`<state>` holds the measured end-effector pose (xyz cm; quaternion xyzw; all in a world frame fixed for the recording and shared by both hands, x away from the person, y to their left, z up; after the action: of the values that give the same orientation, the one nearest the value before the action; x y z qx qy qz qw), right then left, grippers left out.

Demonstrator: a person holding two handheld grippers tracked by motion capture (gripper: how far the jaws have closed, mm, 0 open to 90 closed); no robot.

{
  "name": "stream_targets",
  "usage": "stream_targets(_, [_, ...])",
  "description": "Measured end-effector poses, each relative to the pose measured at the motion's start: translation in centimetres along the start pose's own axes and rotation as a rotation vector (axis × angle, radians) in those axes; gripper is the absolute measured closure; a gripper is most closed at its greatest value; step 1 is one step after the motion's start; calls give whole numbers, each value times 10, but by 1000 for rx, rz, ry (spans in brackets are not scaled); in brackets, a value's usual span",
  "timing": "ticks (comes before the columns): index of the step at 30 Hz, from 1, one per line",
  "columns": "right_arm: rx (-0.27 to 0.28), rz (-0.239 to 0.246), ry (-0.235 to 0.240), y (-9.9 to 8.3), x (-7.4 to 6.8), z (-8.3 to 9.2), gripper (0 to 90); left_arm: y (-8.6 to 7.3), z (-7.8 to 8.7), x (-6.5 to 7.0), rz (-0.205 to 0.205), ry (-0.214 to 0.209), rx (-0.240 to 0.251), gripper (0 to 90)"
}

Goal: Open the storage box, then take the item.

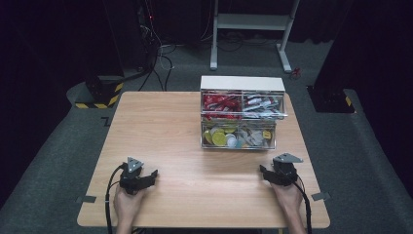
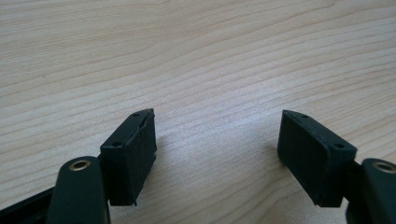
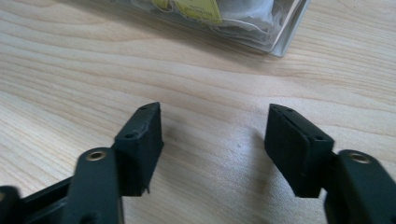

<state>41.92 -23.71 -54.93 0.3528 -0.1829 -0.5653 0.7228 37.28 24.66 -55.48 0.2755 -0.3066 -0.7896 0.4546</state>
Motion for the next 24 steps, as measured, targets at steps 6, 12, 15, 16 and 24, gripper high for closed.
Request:
stream_targets(6, [44,-28,43,1,1,8,459,0,0,0,0,-1,0,285])
stream_targets(12, [92,4,79,7,-5,22,476,0,0,0,0,-1,0,284])
stream_targets(15, [120,-9,104,13,-5,30,484,0,0,0,0,-1,0,284])
stream_targets(16, [127,-11,111,15,-5,31,491,0,0,0,1,-1,0,284])
stream_targets(24, [117,4,163,28,-10,36,597,0,0,0,0,-1,0,285])
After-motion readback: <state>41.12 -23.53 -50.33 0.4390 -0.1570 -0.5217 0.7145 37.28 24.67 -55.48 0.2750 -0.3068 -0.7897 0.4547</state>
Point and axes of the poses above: each handheld gripper's, and its own axes: z roughly backward along the jaws, y roughly out of its top, x roughly to its right, the point moved 4 cm from there along -z, roughly forward along the jaws, and after that the axes turned 12 degrees about -z, right-handed, at the moved point
